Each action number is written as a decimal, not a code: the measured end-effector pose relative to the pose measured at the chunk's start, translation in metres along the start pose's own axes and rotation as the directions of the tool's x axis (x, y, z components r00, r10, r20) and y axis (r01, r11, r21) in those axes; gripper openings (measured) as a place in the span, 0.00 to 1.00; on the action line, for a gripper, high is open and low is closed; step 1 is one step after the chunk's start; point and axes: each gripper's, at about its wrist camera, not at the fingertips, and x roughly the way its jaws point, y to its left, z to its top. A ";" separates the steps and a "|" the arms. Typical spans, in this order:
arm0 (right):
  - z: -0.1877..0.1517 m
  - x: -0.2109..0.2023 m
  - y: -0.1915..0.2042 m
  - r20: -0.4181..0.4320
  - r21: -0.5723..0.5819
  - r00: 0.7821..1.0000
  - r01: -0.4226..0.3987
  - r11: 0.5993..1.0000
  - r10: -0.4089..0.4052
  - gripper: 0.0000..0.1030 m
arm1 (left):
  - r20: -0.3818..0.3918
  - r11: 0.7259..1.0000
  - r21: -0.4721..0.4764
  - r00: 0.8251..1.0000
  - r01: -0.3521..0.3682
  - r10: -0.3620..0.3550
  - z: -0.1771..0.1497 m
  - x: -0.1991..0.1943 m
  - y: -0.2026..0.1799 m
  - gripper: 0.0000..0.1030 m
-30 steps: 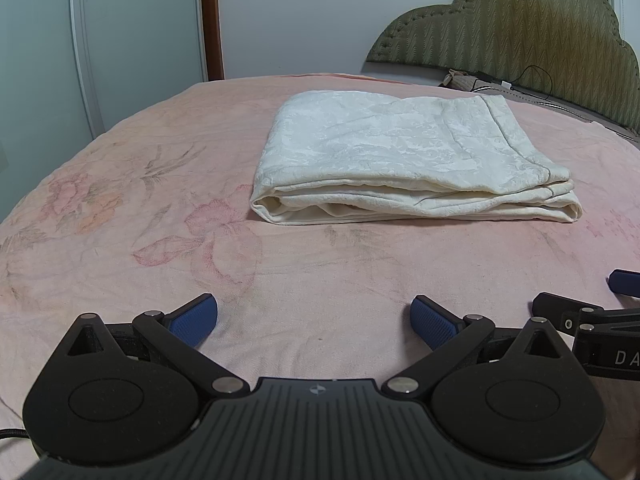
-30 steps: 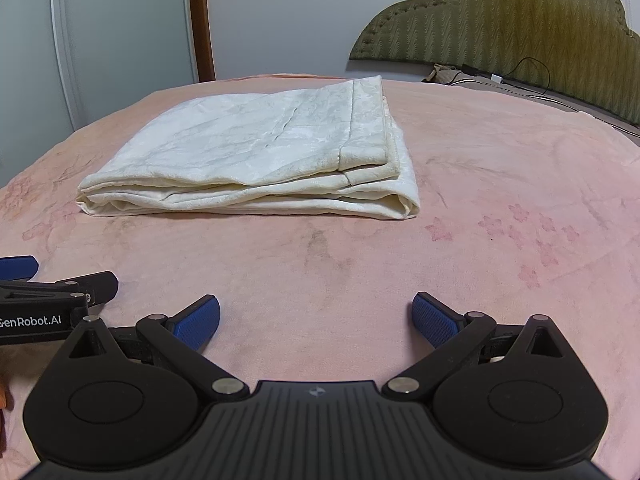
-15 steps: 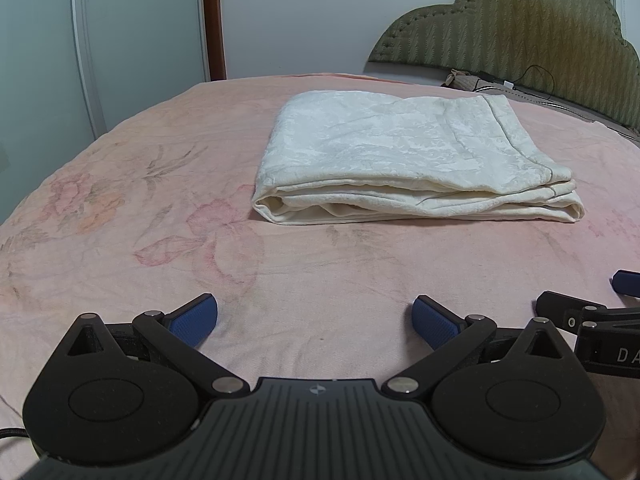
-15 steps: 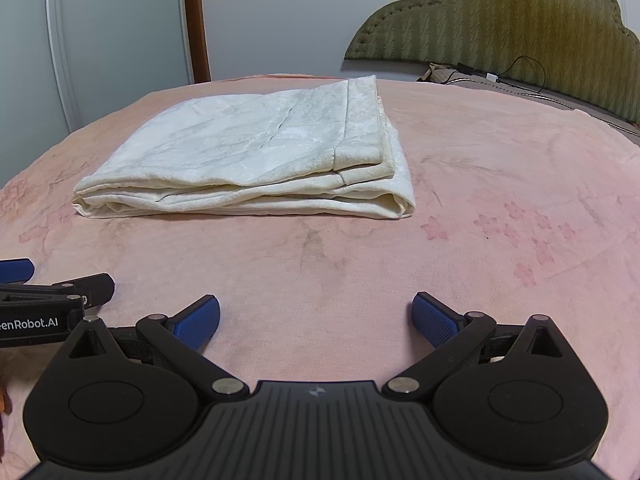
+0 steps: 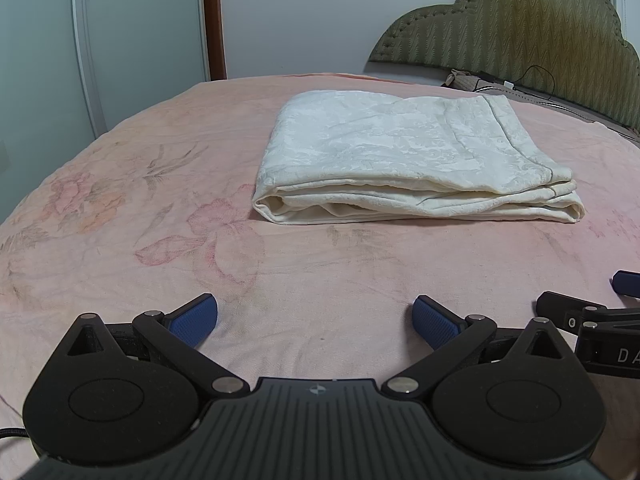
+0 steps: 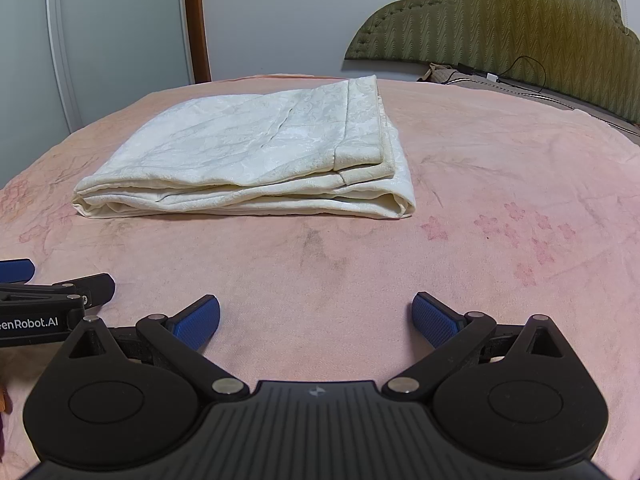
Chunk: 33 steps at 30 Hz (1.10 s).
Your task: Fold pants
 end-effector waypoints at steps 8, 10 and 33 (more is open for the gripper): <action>0.000 0.000 0.000 0.000 0.000 1.000 0.000 1.000 0.000 1.00 | 0.000 1.000 0.000 1.000 0.001 -0.001 0.000 0.000 0.000 1.00; 0.000 0.000 0.000 0.000 0.000 1.000 0.000 1.000 0.000 1.00 | 0.000 1.000 0.000 1.000 0.001 -0.001 0.000 0.000 0.000 1.00; 0.000 0.000 0.000 0.000 0.001 1.000 -0.001 1.000 0.001 1.00 | 0.003 1.000 0.005 1.000 0.010 -0.010 0.000 0.001 0.001 1.00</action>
